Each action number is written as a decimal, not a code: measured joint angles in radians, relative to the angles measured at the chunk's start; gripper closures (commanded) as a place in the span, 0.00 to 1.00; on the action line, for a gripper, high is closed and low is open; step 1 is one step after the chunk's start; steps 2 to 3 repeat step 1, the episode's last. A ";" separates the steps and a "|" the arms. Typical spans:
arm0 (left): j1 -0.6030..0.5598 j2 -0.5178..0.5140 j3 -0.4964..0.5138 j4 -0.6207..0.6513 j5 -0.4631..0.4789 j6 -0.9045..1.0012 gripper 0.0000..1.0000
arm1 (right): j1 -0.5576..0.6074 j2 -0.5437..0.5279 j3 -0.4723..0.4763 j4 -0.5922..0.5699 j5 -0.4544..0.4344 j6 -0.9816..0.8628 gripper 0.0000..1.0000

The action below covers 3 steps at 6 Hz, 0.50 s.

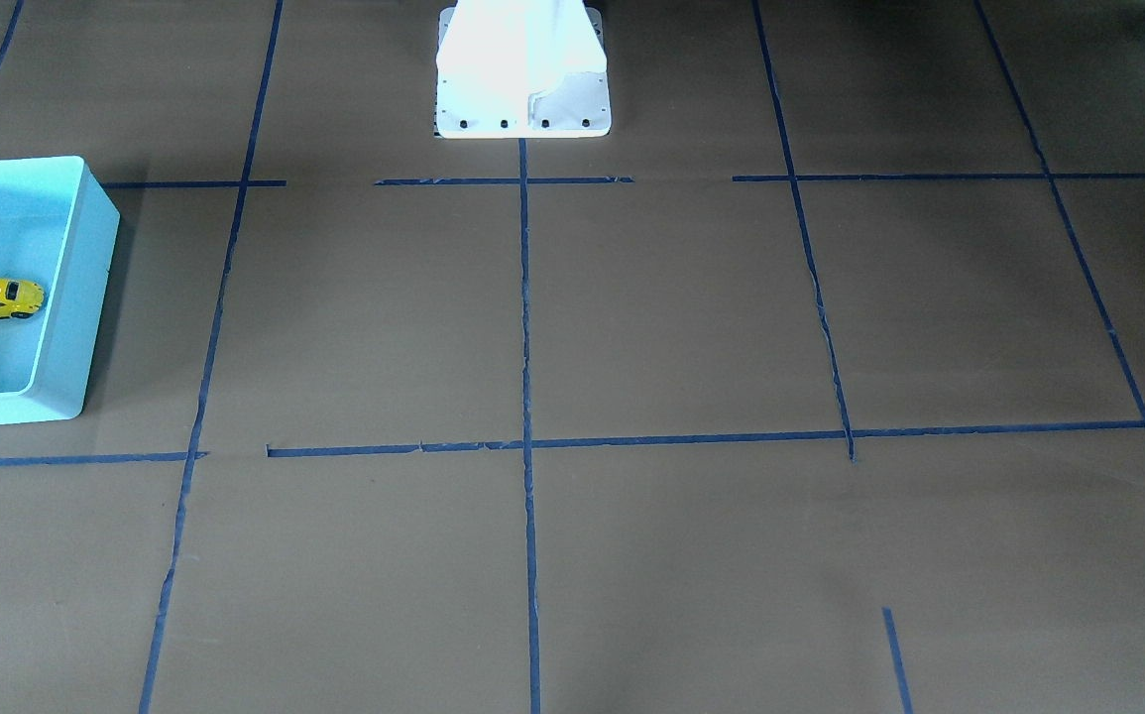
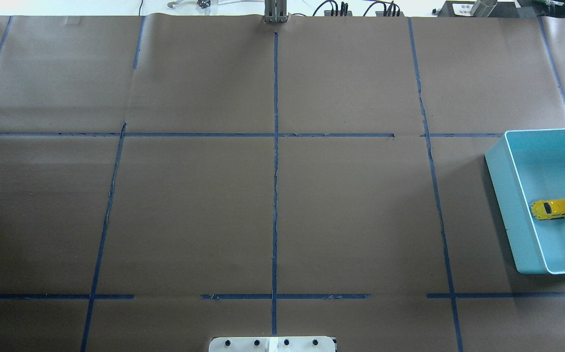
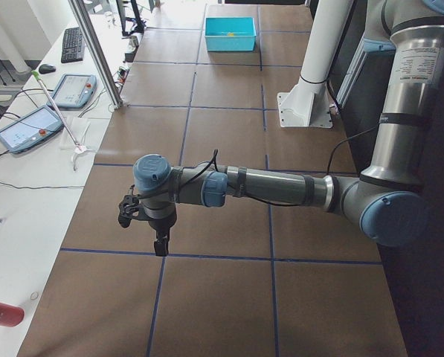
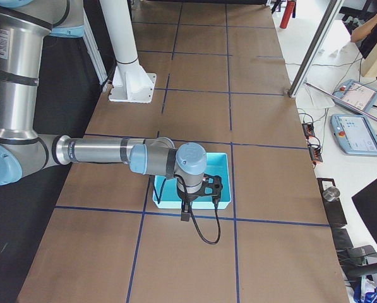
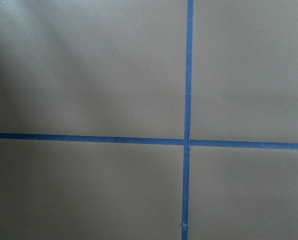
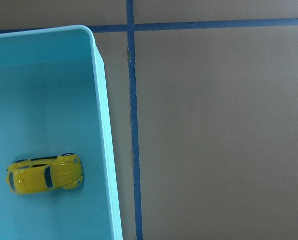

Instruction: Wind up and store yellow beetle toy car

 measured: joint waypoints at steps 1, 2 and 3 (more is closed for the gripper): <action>0.000 0.000 0.000 0.000 0.000 0.000 0.00 | 0.000 0.000 -0.001 0.000 0.001 0.001 0.00; 0.000 0.000 0.000 0.000 0.000 0.000 0.00 | 0.000 0.000 -0.001 0.000 0.001 0.001 0.00; 0.000 0.000 0.000 0.000 0.000 0.000 0.00 | 0.000 0.000 -0.001 0.000 0.001 0.001 0.00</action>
